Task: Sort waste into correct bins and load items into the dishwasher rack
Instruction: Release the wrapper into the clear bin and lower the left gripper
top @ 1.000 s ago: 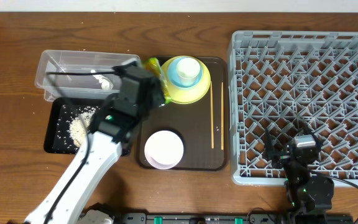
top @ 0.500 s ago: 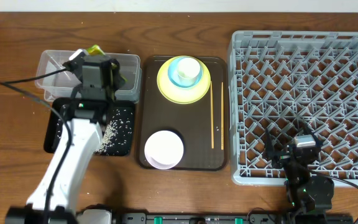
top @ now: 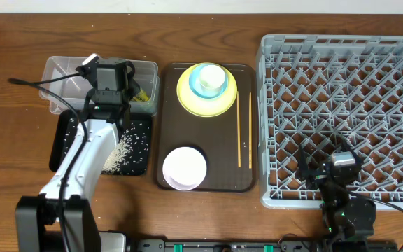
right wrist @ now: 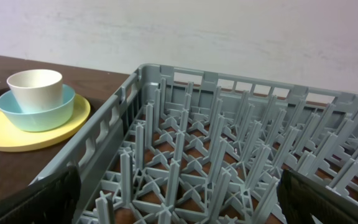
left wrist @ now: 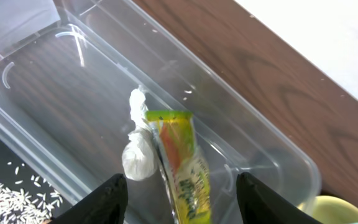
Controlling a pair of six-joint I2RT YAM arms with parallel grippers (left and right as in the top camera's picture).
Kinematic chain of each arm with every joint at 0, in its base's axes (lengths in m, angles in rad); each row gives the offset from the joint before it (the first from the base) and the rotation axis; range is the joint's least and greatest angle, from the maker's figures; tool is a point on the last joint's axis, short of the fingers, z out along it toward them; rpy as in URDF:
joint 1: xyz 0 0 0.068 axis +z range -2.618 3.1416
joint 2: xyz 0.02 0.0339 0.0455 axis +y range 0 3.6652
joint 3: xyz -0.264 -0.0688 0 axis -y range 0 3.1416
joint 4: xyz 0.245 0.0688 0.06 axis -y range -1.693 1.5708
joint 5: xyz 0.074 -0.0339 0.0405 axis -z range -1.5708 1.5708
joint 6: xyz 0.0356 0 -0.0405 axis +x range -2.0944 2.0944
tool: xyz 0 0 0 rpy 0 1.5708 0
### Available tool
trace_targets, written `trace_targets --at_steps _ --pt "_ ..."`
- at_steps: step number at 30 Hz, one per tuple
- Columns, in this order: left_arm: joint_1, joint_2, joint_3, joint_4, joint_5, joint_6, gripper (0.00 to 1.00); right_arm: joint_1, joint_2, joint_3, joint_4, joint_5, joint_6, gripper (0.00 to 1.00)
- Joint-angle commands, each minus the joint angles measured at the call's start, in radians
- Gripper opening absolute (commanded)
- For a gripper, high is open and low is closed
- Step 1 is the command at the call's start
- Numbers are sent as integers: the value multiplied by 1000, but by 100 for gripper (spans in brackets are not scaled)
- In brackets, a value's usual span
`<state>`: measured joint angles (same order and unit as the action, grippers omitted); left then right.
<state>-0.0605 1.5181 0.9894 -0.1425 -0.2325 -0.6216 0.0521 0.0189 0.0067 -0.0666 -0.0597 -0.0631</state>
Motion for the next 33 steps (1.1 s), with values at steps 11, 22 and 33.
trace_targets --at_steps 11,22,33 --pt "3 -330 -1 -481 592 28 58 7 1 -1 -4 -1 -9 99" --pt "2 -362 -1 -864 618 184 58 7 1 -1 -4 -1 -9 99" --pt "2 -362 -1 -900 649 194 58 7 1 -1 6 -110 316 99"
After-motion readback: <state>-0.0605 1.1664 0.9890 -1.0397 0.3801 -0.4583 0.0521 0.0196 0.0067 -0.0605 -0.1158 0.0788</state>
